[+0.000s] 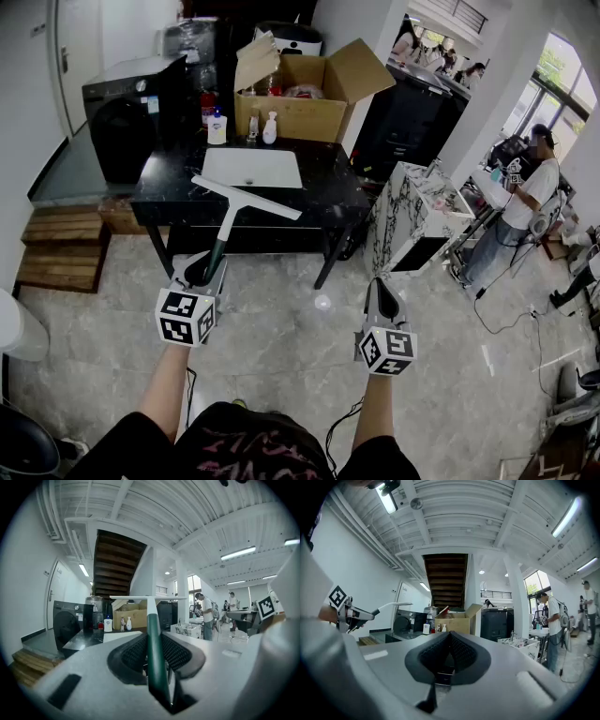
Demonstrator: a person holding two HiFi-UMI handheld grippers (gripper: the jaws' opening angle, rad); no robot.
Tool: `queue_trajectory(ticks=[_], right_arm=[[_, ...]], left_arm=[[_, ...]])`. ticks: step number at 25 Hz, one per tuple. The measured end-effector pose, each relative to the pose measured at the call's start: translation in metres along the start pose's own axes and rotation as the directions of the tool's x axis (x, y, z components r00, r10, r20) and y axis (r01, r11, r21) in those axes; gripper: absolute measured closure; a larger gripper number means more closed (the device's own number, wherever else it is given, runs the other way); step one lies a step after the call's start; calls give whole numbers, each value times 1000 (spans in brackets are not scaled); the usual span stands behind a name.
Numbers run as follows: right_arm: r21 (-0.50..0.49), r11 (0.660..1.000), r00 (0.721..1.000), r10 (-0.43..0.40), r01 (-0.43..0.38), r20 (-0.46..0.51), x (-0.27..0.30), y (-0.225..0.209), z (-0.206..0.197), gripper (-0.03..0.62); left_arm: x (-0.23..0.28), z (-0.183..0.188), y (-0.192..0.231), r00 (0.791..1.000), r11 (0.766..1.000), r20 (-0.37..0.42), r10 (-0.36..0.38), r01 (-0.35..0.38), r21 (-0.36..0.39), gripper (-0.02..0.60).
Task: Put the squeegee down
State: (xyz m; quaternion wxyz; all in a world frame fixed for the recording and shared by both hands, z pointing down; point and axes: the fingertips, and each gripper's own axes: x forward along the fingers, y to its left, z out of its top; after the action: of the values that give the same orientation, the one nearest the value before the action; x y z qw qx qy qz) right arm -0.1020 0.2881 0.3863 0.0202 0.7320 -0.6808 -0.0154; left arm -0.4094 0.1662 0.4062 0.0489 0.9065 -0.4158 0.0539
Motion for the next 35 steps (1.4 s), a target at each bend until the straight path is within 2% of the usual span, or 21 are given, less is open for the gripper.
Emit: queue_trajectory(ticks=[16, 24, 35], right_arm=[[-1, 1000, 999, -20, 20, 37, -22, 24, 9, 594], [-17, 999, 1000, -27, 28, 9, -23, 39, -5, 594], [-14, 1000, 1000, -27, 27, 5, 11, 9, -20, 594]], left_arm=[[-20, -6, 7, 999, 999, 2, -38, 38, 3, 482], [-23, -15, 16, 999, 999, 5, -50, 50, -8, 482], [24, -20, 10, 999, 999, -7, -54, 54, -4, 482]])
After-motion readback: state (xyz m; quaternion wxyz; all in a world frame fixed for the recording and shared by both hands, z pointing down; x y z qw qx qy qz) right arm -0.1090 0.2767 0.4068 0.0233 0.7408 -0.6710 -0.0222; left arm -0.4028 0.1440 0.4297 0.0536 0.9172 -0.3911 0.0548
